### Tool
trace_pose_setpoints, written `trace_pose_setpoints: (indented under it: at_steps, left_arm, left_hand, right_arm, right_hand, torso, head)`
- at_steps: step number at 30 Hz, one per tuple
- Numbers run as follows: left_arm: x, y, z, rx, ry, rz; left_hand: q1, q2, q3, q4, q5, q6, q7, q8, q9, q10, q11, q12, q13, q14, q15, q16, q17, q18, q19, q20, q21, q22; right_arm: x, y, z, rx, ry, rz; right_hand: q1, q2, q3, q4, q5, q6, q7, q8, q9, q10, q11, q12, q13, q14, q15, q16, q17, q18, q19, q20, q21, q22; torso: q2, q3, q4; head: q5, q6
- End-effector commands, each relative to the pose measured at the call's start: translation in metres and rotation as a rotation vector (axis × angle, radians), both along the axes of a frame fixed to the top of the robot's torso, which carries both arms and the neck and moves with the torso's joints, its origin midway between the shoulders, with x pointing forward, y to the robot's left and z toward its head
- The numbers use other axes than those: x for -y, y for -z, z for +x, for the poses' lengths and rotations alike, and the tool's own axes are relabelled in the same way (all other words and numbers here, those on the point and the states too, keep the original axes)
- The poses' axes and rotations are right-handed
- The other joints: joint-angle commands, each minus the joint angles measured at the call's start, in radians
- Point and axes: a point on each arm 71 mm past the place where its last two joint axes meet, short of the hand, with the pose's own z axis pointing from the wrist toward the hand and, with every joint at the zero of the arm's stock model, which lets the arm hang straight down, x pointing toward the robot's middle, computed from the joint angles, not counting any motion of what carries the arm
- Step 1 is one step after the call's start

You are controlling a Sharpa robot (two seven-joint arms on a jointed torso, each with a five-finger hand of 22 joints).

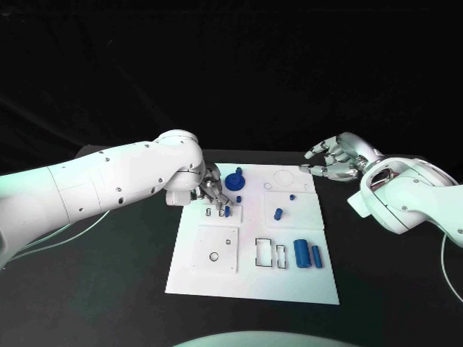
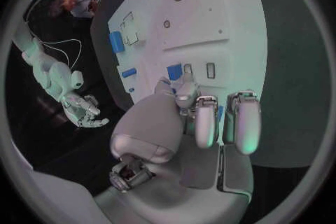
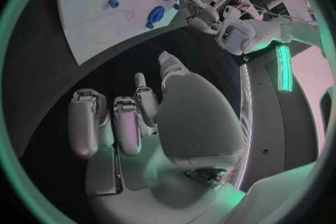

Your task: Assemble the parts on the task board

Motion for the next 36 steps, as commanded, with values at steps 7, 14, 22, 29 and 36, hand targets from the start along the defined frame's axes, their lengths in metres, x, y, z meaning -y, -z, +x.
trace_pose_setpoints:
  at_steps: [7,14,22,29,36]
  left_arm:
    - [0.0052,0.0022,-0.0009,-0.034,0.011,-0.004]
    - [0.0054,0.0027,-0.0007,-0.039,0.007,-0.009]
    - [0.0084,0.0031,-0.0016,-0.045,0.012,-0.013]
    - [0.0092,0.0040,-0.0016,-0.046,0.013,-0.009]
    - [0.0102,0.0045,-0.0019,-0.048,0.016,-0.007]
  left_hand:
    - [0.011,-0.012,-0.030,-0.001,0.072,0.000,-0.002,-0.012,0.004,-0.001,-0.007,0.003,0.002,0.106,0.004,0.004,0.263,-0.007,0.042,0.003,0.006,0.172]
    - [0.009,-0.020,-0.029,0.000,0.128,0.004,-0.004,-0.015,0.007,0.000,-0.009,0.006,0.005,0.106,0.003,0.004,0.263,-0.007,0.043,0.002,0.006,0.175]
    - [0.023,-0.024,-0.025,-0.001,0.185,0.011,-0.009,-0.016,0.011,0.000,-0.013,0.007,0.007,0.106,-0.001,0.004,0.263,-0.008,0.046,-0.001,0.008,0.180]
    - [0.034,-0.021,-0.020,-0.002,0.193,0.015,-0.012,-0.015,0.013,0.002,-0.016,0.009,0.011,0.106,-0.002,0.004,0.263,-0.009,0.048,-0.003,0.010,0.184]
    - [0.048,-0.017,-0.014,-0.002,0.187,0.018,-0.015,-0.014,0.015,0.002,-0.018,0.010,0.011,0.106,-0.004,0.004,0.263,-0.009,0.049,-0.004,0.011,0.186]
  right_arm:
    - [-0.0017,0.0018,0.0004,-0.012,-0.011,-0.012]
    - [-0.0024,0.0030,0.0008,-0.015,-0.012,-0.013]
    - [-0.0033,0.0043,0.0010,-0.019,-0.013,-0.014]
    - [-0.0027,0.0049,0.0010,-0.022,-0.013,-0.016]
    - [-0.0014,0.0052,0.0010,-0.024,-0.010,-0.019]
  right_hand:
    - [0.001,-0.001,0.006,0.003,0.011,0.004,-0.002,0.004,0.001,-0.002,-0.002,-0.003,0.000,0.082,-0.006,-0.002,0.172,0.006,-0.006,-0.003,-0.004,0.136]
    - [0.001,-0.001,0.006,0.003,0.011,0.004,-0.002,0.004,0.001,-0.002,-0.002,-0.003,0.000,0.082,-0.006,-0.002,0.172,0.006,-0.006,-0.003,-0.004,0.136]
    - [0.001,-0.001,0.007,0.003,0.014,0.003,-0.002,0.004,0.001,-0.001,-0.002,-0.002,0.001,0.082,-0.006,-0.002,0.172,0.006,-0.006,-0.003,-0.004,0.136]
    - [0.000,0.000,0.008,0.003,0.016,0.003,-0.002,0.004,0.002,-0.001,-0.002,-0.001,0.001,0.082,-0.006,-0.002,0.172,0.006,-0.005,-0.003,-0.004,0.136]
    - [0.000,0.000,0.008,0.003,0.017,0.003,-0.002,0.004,0.002,-0.001,-0.002,-0.002,0.000,0.082,-0.006,-0.002,0.172,0.006,-0.006,-0.003,-0.004,0.136]
  torso:
    - [-0.001,0.0008,0.0000]
    - [-0.001,0.0013,0.0015]
    - [-0.001,0.0003,0.0002]
    - [0.000,0.0003,0.0006]
    - [-0.001,0.0008,-0.0007]
  head:
    - [-0.002,-0.005]
    - [-0.001,-0.007]
    - [-0.001,-0.008]
    - [-0.003,-0.009]
    - [-0.003,-0.009]
